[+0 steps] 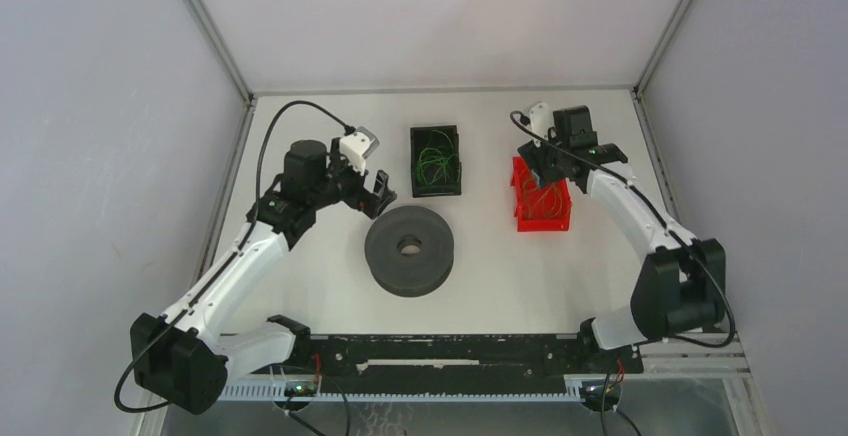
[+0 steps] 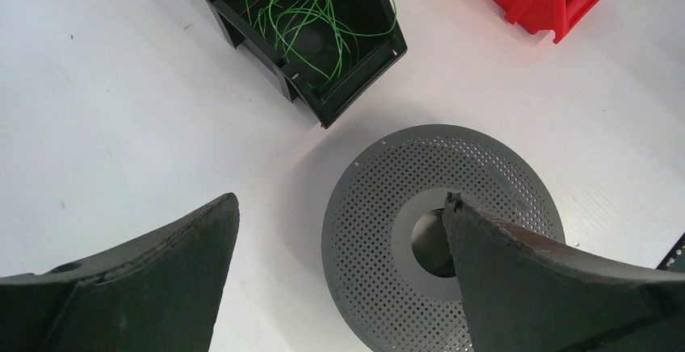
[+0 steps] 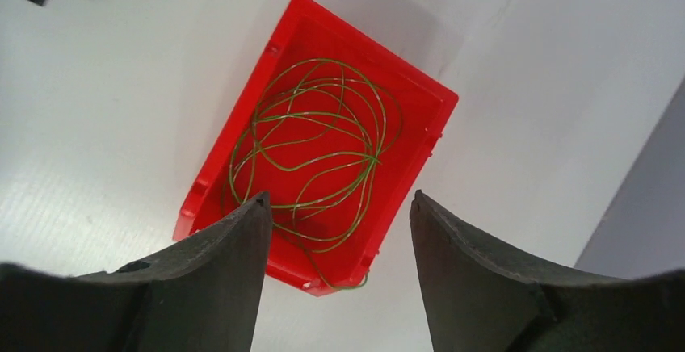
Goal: Wrap the cables
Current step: Pick up the cable from the storage box.
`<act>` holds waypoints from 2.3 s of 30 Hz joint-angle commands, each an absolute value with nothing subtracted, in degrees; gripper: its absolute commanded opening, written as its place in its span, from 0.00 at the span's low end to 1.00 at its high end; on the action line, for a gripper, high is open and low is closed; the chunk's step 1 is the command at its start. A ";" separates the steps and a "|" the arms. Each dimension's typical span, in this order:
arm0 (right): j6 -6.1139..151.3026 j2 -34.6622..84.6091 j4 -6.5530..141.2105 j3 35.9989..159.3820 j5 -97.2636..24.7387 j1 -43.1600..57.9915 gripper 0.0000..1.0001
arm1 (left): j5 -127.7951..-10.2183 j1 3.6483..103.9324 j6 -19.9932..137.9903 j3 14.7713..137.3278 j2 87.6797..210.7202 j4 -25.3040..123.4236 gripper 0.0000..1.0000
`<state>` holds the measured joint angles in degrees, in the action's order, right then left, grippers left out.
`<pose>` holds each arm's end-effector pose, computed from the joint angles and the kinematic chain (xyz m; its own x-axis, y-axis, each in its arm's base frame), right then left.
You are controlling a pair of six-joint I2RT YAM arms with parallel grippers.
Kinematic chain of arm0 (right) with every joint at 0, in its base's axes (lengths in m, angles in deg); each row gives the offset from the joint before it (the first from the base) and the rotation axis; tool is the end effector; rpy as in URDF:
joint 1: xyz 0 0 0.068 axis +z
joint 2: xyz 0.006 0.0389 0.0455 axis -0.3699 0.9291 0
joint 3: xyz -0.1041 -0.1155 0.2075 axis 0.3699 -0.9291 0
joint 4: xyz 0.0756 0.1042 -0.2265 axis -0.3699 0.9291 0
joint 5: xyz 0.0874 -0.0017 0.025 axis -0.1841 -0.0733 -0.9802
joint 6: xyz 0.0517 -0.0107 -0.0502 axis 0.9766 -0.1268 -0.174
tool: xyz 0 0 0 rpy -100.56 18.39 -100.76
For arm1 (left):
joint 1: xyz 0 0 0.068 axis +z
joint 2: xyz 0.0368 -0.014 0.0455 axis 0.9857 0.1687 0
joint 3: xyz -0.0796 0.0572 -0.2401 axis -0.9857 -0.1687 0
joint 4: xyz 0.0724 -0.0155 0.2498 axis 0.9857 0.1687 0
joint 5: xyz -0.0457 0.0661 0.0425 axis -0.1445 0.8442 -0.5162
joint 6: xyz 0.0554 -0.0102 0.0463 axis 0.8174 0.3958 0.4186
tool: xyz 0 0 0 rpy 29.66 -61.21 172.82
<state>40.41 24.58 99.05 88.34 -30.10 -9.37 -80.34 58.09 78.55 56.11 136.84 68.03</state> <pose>0.3152 0.0706 0.2597 -0.5436 -0.5574 -0.6275 -0.5134 0.8123 -0.2768 0.2458 -0.1223 0.2885 -0.3384 0.2792 -0.8986 0.6845 0.7283 -0.0315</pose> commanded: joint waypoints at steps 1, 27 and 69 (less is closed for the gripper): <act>44.11 30.49 96.56 91.47 -28.70 -11.12 0.70 | -81.49 58.47 78.75 54.94 136.91 66.10 1.00; 42.32 44.39 96.43 98.73 -27.91 -12.14 0.21 | -82.03 58.44 78.83 54.81 137.85 65.99 1.00; 66.76 14.28 108.77 141.58 -58.48 -5.22 0.00 | -106.77 43.23 81.14 81.34 139.89 75.44 1.00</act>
<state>63.95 13.21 108.82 141.78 -57.11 -5.48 -102.07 45.44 85.08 77.53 138.72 77.45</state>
